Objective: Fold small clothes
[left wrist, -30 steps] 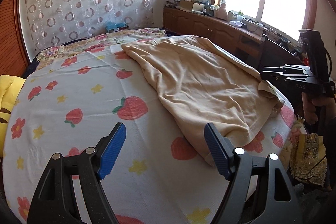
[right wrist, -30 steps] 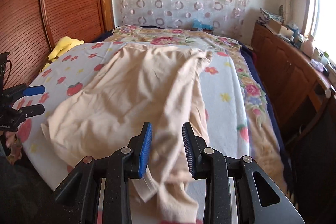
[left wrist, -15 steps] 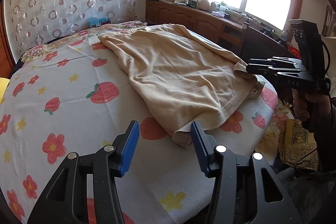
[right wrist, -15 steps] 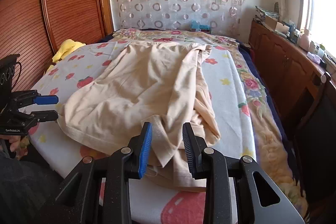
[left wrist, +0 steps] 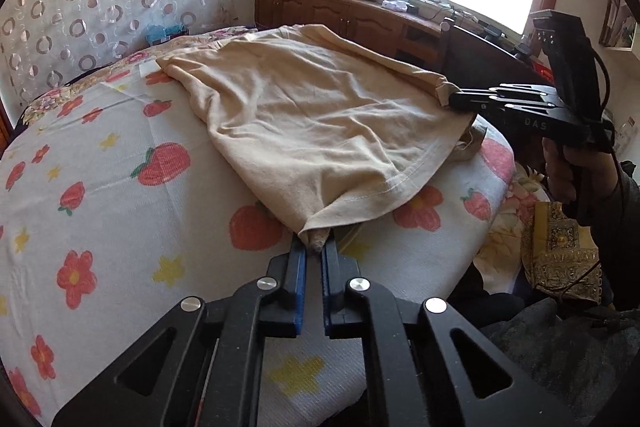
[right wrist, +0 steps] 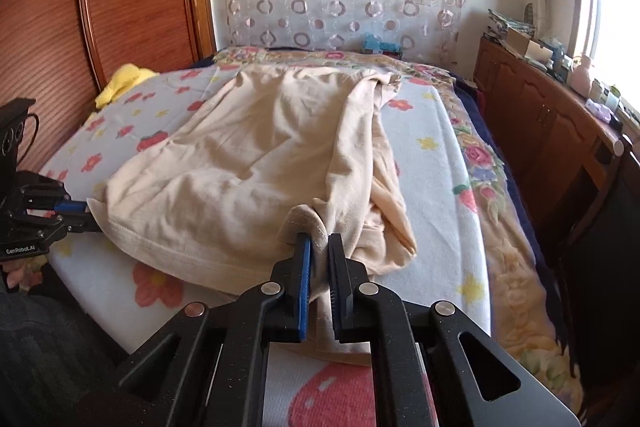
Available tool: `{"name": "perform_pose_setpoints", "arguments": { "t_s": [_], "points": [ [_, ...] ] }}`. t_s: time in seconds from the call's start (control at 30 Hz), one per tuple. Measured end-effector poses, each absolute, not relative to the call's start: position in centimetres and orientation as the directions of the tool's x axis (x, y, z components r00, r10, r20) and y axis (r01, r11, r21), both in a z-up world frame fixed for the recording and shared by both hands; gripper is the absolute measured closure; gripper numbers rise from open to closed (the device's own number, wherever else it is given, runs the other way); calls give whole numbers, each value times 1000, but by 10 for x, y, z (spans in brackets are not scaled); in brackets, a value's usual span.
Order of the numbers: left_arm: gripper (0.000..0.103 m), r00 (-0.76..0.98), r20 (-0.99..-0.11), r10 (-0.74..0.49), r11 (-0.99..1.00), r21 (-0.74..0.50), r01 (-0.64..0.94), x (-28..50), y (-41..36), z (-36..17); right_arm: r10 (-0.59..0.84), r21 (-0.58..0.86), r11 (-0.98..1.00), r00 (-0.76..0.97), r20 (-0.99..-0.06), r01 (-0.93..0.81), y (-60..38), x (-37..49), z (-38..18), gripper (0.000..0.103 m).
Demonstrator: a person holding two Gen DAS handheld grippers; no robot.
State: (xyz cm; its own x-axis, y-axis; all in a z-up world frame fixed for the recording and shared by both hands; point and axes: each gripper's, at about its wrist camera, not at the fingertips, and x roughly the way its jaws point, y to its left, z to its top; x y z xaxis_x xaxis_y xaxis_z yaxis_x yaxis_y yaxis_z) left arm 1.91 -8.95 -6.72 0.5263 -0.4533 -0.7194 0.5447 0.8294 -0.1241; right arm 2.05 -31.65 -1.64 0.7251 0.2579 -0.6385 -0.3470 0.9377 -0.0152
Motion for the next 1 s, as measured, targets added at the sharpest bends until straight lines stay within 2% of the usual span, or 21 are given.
{"name": "perform_pose_setpoints", "arguments": {
  "t_s": [0.2,0.33,0.47,0.5,0.63,0.7,0.87,0.93,1.0],
  "points": [
    [98,548,-690,-473,829,-138,542,-2,-78,-42,243,18,952,722,-648,-305,-338,-1,-10,96],
    [97,582,-691,-428,856,-103,507,-5,-72,-38,224,5,953,691,-687,-303,-335,-7,-14,96],
    [97,601,-692,-401,878,-103,468,5,-67,-40,204,-8,958,704,-681,-286,-333,-8,-3,82],
    [91,603,-693,-395,882,-102,459,7,-66,-40,204,-8,959,712,-672,-282,-333,-9,2,79],
    [80,607,-696,-383,890,-102,445,14,-64,-44,197,-18,963,745,-638,-270,-335,-14,11,65],
    [66,604,-697,-386,889,-106,446,17,-64,-45,186,-33,964,756,-628,-265,-333,-16,10,62],
    [62,597,-714,-365,885,-67,460,26,-72,-49,177,-24,968,748,-639,-250,-331,-6,-5,60],
    [57,590,-721,-364,882,-64,466,30,-76,-51,165,-34,969,744,-648,-245,-332,2,-12,60],
    [40,584,-725,-366,881,-67,469,34,-79,-53,178,-14,968,727,-663,-250,-332,8,-17,60]
  ]
}}
